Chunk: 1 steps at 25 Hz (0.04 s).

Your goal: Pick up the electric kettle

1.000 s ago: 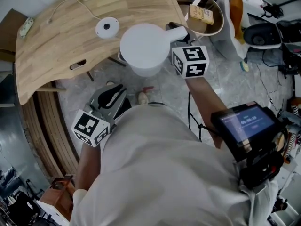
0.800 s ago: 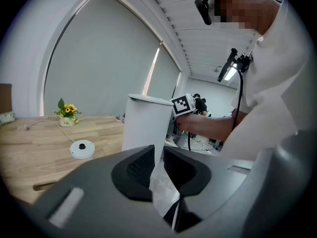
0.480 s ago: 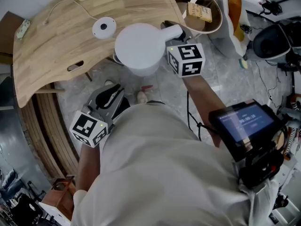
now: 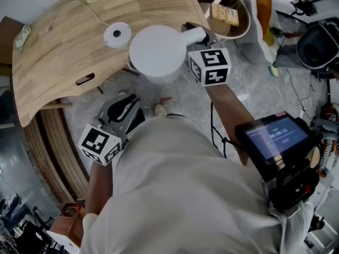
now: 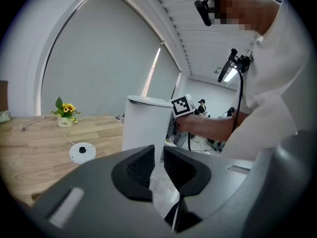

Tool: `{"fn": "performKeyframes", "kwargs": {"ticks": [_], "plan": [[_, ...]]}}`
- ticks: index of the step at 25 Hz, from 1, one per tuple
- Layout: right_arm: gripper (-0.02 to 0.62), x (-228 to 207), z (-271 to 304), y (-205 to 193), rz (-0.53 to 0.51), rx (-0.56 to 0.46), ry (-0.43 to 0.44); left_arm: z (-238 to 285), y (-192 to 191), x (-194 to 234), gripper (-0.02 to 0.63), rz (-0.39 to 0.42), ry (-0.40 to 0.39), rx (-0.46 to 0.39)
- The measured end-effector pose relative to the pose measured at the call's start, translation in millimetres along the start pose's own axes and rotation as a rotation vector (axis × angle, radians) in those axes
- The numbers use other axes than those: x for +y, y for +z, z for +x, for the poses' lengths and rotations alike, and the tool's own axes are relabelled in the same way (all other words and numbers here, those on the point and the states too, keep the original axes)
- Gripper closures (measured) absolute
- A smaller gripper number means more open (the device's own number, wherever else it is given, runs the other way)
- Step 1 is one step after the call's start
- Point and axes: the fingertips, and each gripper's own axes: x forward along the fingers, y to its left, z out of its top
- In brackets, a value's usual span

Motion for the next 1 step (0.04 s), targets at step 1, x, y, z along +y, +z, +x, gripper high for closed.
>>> {"fn": "performKeyframes", "kwargs": {"ticks": [1], "plan": [[0.565,1.3,0.5,2.0,-0.001,0.000,-0.001,-2.0,0.7,0.9,0.540,-0.001,0.000,0.000]]}}
